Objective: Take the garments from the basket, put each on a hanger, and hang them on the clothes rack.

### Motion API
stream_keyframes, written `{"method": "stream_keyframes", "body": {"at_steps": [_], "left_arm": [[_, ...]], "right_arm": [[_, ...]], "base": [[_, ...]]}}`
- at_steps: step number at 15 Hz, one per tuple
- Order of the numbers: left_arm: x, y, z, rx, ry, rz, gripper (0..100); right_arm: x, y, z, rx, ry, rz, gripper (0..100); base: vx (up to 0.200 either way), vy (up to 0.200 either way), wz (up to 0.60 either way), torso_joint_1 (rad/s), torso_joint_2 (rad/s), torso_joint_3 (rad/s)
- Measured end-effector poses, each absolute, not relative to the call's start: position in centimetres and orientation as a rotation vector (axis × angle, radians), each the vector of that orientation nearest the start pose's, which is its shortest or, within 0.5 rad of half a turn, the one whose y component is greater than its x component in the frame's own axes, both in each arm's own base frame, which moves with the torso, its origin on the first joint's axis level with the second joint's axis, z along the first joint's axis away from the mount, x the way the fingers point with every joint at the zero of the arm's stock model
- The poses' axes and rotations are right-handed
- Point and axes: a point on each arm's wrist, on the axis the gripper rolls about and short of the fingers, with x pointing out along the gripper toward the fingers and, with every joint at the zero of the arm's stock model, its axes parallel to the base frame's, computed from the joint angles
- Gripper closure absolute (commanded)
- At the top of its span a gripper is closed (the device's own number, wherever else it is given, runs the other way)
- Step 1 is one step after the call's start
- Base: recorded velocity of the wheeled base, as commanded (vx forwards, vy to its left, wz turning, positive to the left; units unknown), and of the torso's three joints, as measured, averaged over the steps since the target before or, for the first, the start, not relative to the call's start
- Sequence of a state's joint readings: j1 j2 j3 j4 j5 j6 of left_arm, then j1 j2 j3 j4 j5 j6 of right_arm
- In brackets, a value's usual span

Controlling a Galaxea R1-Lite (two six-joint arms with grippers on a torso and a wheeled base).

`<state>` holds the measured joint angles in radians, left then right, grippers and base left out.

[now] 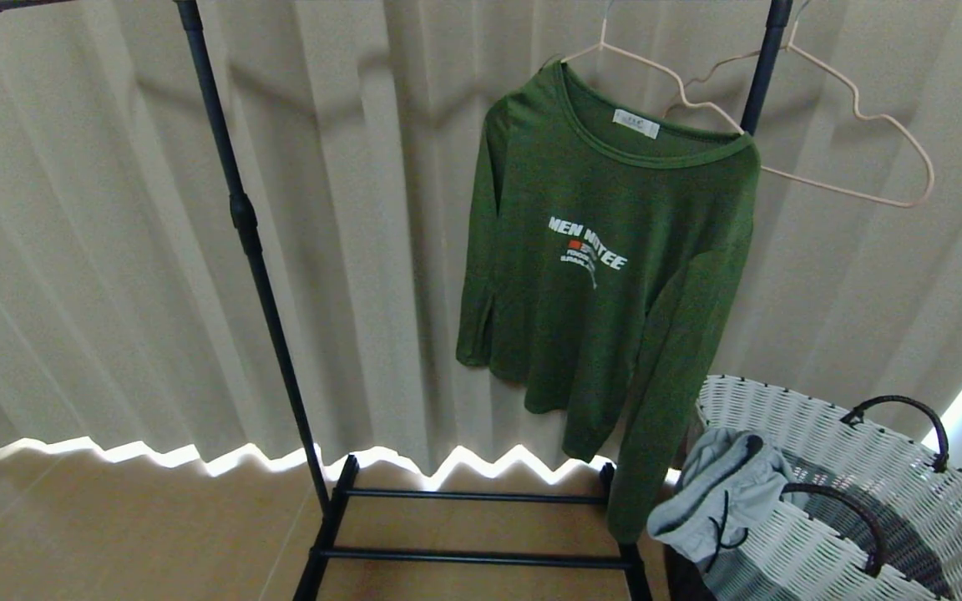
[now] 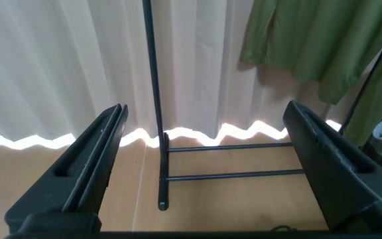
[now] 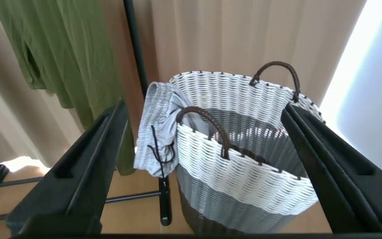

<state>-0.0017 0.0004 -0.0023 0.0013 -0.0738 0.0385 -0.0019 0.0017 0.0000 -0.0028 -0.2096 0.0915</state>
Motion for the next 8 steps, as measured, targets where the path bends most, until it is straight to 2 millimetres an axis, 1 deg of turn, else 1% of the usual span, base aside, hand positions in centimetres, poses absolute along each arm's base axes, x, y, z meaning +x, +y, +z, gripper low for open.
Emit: {"method": "stream_keyframes", "body": {"at_steps": [2, 8], "left_arm": [[-2.3, -0.16, 7.58, 0.038, -0.001, -0.076, 0], [-2.3, -0.15, 7.58, 0.035, -0.001, -0.073, 0]], "right_arm": [[-2.32, -0.46, 7.58, 0.091, -0.011, -0.212, 0], [-2.32, -0.46, 7.58, 0.09, -0.011, -0.21, 0]], "base": [[0.0, -0.2, 0.0, 0.005, 0.01, 0.002], [0.0, 0.0, 0.0, 0.0, 0.0, 0.0]]}}
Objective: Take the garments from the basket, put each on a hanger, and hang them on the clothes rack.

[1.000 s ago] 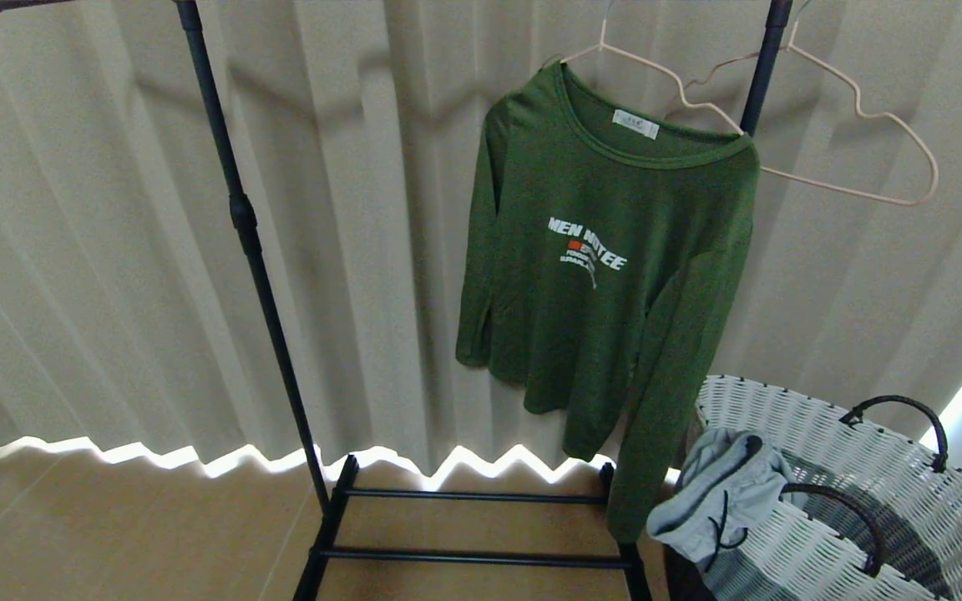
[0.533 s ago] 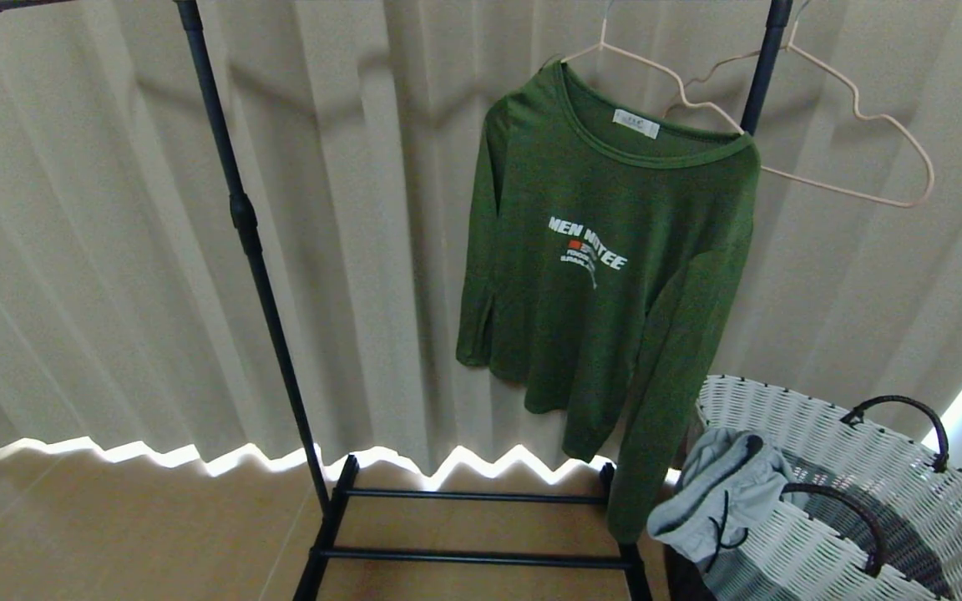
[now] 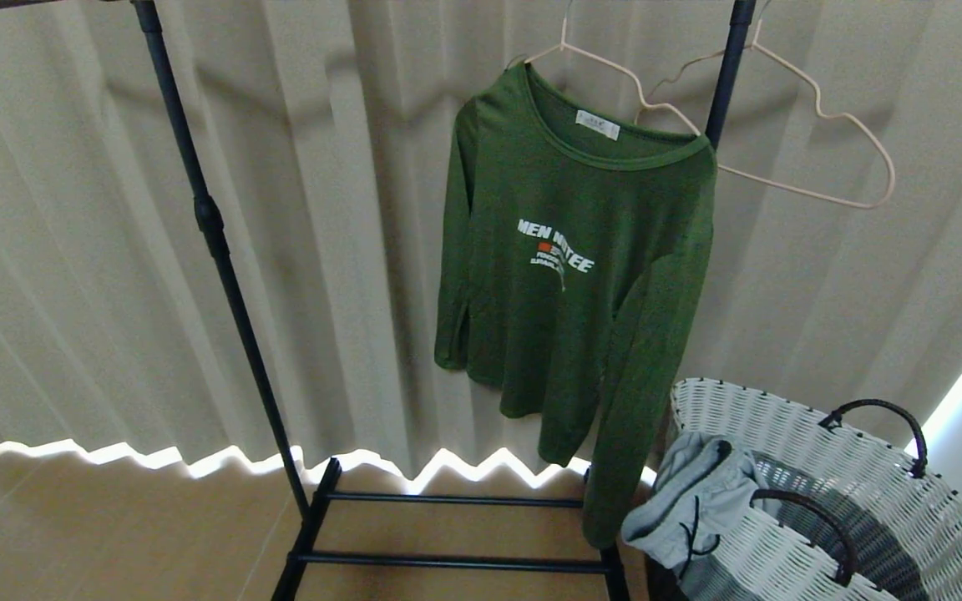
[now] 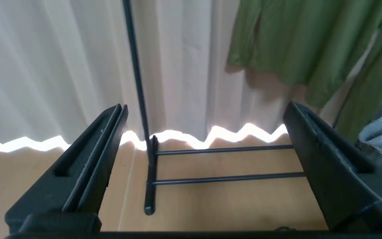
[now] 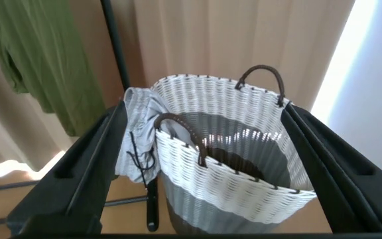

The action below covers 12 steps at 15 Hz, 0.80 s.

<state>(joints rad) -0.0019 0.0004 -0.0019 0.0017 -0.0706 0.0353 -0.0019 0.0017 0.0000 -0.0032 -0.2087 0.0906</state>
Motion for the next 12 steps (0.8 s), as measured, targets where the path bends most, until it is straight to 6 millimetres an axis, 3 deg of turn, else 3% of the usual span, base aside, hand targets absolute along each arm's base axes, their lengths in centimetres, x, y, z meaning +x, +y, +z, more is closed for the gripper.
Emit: {"method": "stream_keyframes", "body": {"at_steps": [3, 12], "left_arm": [[-2.3, -0.15, 7.58, 0.04, -0.001, -0.072, 0], [-2.3, -0.15, 7.61, 0.04, -0.002, -0.072, 0]], "right_arm": [[-2.32, -0.46, 7.58, 0.09, -0.011, -0.21, 0], [-2.31, -0.45, 7.56, 0.053, -0.005, -0.205, 0]], "base": [[0.0, 0.0, 0.0, 0.0, 0.0, 0.0], [0.2, 0.0, 0.0, 0.001, 0.0, 0.004]]}}
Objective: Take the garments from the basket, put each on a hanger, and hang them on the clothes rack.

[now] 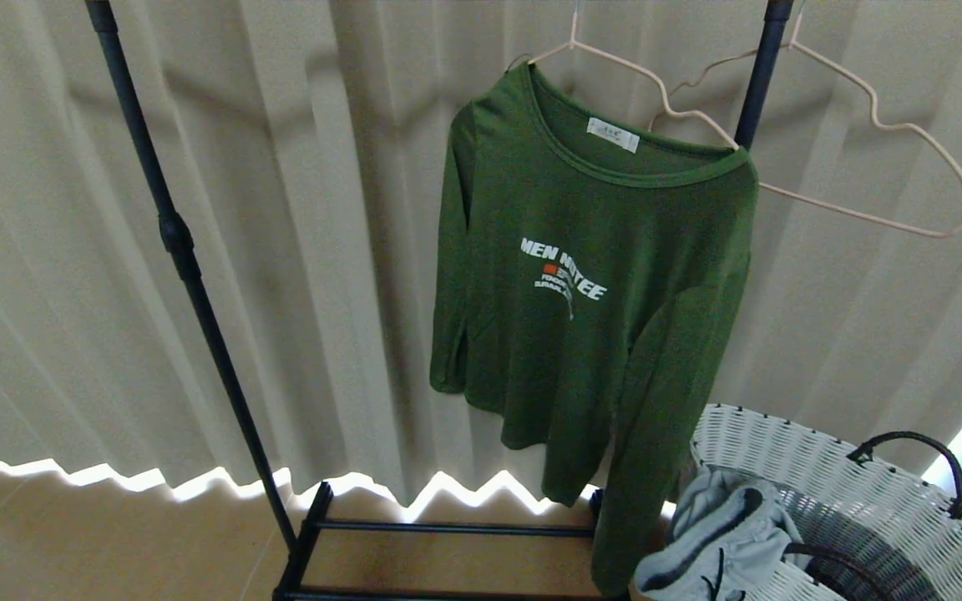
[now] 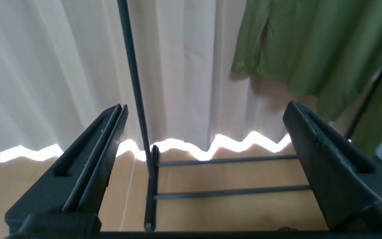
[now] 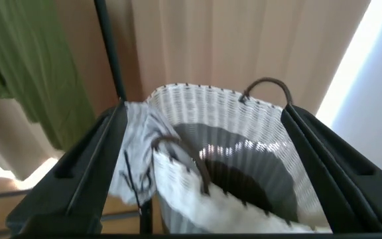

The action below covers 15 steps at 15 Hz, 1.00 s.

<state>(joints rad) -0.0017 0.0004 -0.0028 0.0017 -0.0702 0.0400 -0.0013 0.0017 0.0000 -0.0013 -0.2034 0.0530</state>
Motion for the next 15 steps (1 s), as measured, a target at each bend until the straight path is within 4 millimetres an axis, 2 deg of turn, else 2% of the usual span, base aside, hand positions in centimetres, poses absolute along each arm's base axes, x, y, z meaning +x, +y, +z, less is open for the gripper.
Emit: {"method": "stream_keyframes", "body": {"at_steps": [3, 7, 10, 13, 15], "left_arm": [[-2.3, -0.2, 7.6, 0.04, -0.002, -0.073, 0], [-2.3, -0.2, 7.6, 0.039, -0.002, -0.072, 0], [-2.3, -0.2, 7.6, 0.039, -0.002, -0.072, 0], [-2.3, -0.2, 7.6, 0.041, -0.003, -0.072, 0], [-2.3, -0.2, 7.6, 0.043, -0.002, -0.073, 0]], "right_arm": [[-2.3, -0.3, 7.6, 0.052, -0.002, -0.118, 0], [-2.4, -0.2, 7.6, 0.046, 0.029, -0.106, 0], [-2.3, -0.3, 9.5, 0.029, 0.144, -0.085, 0], [-0.4, -0.3, 11.8, -0.009, 0.312, -0.046, 0], [2.4, 0.0, 12.7, -0.066, 0.451, -0.012, 0]], "base": [[0.2, 0.0, 0.0, 0.001, 0.0, 0.002], [0.0, 0.0, 0.0, 0.0, 0.0, 0.0], [0.0, 0.0, 0.0, 0.0, 0.0, 0.0], [0.0, 0.0, 0.0, 0.0, 0.0, 0.0], [0.0, 0.0, 0.0, 0.0, 0.0, 0.0]]}}
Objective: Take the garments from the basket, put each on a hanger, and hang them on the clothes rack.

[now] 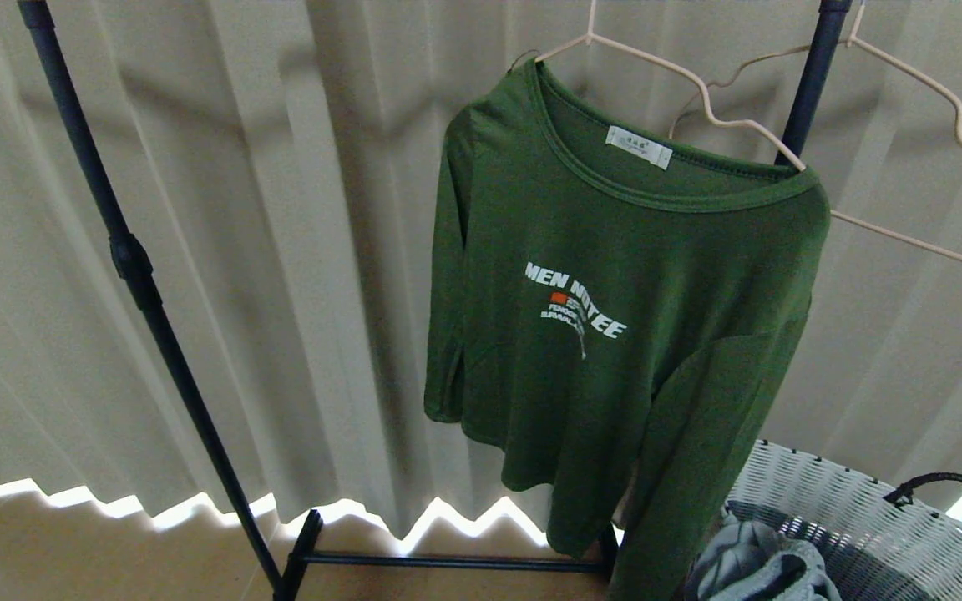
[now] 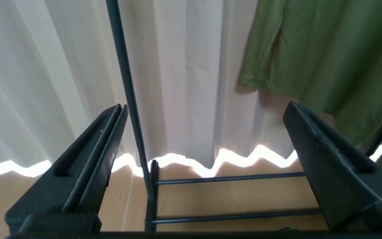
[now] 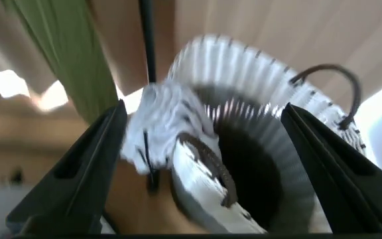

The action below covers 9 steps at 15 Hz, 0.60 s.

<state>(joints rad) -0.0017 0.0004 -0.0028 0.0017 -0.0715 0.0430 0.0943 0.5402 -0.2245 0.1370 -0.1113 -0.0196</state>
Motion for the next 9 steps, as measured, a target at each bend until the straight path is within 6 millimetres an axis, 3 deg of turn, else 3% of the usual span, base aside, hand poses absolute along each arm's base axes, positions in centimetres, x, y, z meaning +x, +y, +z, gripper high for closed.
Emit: {"method": "stream_keyframes", "body": {"at_steps": [5, 9], "left_arm": [[-2.3, -0.2, 7.6, 0.037, -0.002, -0.073, 0], [-2.3, -0.2, 7.6, 0.035, -0.002, -0.072, 0]], "right_arm": [[10.5, 1.1, 11.5, -0.194, 0.76, 0.06, 0], [14.7, 1.8, 8.7, -0.236, 0.91, 0.078, 0]], "base": [[0.0, 0.0, 0.0, 0.0, 0.0, 0.0], [0.0, 0.0, 0.0, 0.0, 0.0, 0.0]]}}
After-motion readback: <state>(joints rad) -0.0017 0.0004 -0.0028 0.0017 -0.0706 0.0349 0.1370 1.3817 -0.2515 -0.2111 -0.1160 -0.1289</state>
